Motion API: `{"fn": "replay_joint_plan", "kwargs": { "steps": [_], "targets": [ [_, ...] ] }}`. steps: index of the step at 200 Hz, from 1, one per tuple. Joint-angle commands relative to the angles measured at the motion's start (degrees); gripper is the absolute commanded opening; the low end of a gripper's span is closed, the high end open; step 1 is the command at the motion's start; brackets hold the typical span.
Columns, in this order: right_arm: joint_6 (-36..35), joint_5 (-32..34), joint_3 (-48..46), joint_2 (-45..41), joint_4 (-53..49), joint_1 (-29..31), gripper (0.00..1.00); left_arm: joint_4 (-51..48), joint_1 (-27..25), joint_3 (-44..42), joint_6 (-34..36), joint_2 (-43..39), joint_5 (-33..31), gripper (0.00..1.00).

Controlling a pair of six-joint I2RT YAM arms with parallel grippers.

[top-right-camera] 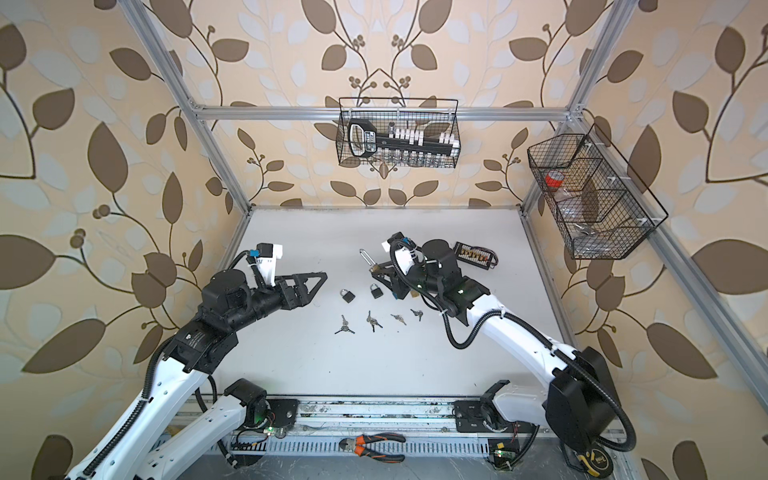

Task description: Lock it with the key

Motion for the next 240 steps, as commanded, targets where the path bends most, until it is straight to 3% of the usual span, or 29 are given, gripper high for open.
{"fn": "replay_joint_plan", "kwargs": {
  "steps": [1,37,63,107,149,206,232,240],
  "targets": [
    [0.57,-6.24,-1.07,-2.65,-0.95,2.09,0.00,9.73,0.39,2.98,-0.75,3.08,8.61,0.99],
    [0.36,-14.26,-1.38,-5.08,-1.97,4.32,0.00,16.03,-0.32,3.95,-2.76,7.43,15.33,0.96],
    [1.30,-16.81,-1.55,-6.28,-0.08,4.50,0.00,18.73,-2.18,3.35,-3.19,9.95,19.65,0.86],
    [3.31,-18.29,-0.94,-5.30,2.06,4.50,0.00,19.55,-5.06,2.70,-2.76,10.54,20.04,0.65],
    [4.73,-15.77,-1.44,-5.37,3.57,4.50,0.00,18.58,-5.79,2.63,-2.01,10.08,19.09,0.35],
    [5.46,-12.93,-2.37,-7.01,4.39,4.51,0.00,17.22,-5.79,2.40,-1.69,9.55,17.10,0.13],
    [2.59,-11.16,-1.44,-7.12,2.68,6.23,0.00,16.44,-5.78,3.27,-1.86,9.73,16.42,0.00],
    [1.17,-9.65,-1.08,-7.50,1.93,7.51,0.13,16.35,-5.79,3.55,-2.02,9.73,16.23,0.00]
  ]
}}
